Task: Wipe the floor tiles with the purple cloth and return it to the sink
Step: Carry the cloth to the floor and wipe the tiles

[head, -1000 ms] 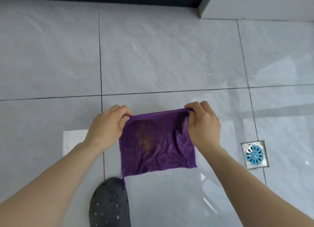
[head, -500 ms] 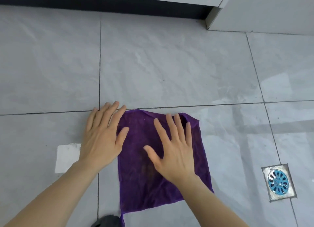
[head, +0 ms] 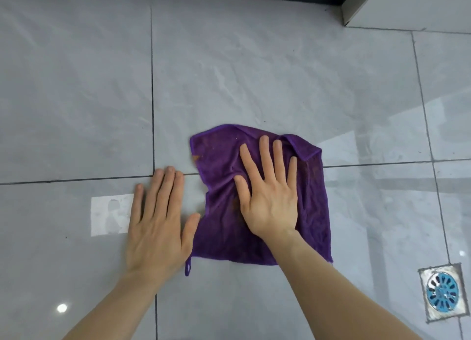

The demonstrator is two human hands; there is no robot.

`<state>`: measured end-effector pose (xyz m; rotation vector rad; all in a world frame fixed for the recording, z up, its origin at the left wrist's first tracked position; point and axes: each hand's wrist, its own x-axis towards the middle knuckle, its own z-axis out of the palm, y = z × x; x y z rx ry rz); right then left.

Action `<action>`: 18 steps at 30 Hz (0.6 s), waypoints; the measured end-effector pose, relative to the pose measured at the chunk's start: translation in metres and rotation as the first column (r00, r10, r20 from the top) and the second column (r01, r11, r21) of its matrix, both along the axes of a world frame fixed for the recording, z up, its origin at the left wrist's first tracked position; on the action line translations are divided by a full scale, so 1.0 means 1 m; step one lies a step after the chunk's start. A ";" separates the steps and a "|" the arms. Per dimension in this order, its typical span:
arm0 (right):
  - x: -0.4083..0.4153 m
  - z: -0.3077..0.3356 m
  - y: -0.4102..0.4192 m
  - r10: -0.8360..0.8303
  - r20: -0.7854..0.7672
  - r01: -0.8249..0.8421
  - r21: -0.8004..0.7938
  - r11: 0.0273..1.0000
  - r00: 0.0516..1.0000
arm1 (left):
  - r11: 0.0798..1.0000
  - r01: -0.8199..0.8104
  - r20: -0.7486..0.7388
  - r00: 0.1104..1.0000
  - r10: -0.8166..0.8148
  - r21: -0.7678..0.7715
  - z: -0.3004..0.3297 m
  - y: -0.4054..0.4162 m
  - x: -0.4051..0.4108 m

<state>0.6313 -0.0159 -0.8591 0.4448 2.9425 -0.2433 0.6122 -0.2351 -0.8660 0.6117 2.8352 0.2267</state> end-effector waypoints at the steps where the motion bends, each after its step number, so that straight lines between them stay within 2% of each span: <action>1: -0.009 -0.001 0.003 0.004 -0.011 -0.004 0.000 1.000 1.000 | 1.000 0.004 0.006 1.000 -0.004 -0.006 0.000 0.000 0.000; 7: -0.022 -0.003 0.010 -0.007 -0.132 -0.001 -0.063 0.998 0.991 | 1.000 0.001 0.019 1.000 -0.001 0.004 0.000 0.000 -0.002; 11: -0.027 -0.002 0.011 -0.109 -0.249 0.074 -0.145 0.987 0.962 | 1.000 -0.005 0.014 1.000 0.004 0.030 0.001 -0.001 -0.001; 14: -0.035 0.025 0.014 -0.272 -0.322 0.186 -0.273 0.944 0.907 | 0.999 -0.012 0.014 1.000 0.011 0.041 0.000 -0.001 -0.002; 16: -0.027 0.051 0.016 -0.336 -0.285 0.226 -0.356 0.907 0.898 | 0.999 -0.007 0.012 1.000 0.007 0.034 0.001 -0.001 -0.002; 18: -0.009 0.076 0.014 -0.375 -0.160 0.270 -0.453 0.850 0.913 | 0.999 -0.007 0.008 1.000 0.007 0.031 0.001 -0.002 -0.001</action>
